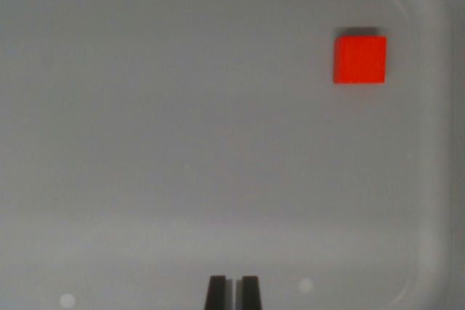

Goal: Reach red block

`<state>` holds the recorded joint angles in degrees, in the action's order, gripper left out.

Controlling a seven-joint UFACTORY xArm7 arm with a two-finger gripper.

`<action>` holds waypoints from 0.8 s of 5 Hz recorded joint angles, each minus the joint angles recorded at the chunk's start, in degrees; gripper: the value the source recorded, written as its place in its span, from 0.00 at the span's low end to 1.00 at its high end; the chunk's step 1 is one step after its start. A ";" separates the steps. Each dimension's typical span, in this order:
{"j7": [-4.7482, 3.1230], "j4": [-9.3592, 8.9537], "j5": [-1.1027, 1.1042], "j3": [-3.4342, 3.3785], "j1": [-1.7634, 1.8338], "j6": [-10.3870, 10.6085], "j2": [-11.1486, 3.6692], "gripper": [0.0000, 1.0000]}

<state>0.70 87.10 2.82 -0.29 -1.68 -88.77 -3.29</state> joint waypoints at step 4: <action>-0.72 -0.08 0.26 0.65 -0.73 3.68 -3.48 0.00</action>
<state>-0.01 87.02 3.08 0.35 -2.41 -85.09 -6.77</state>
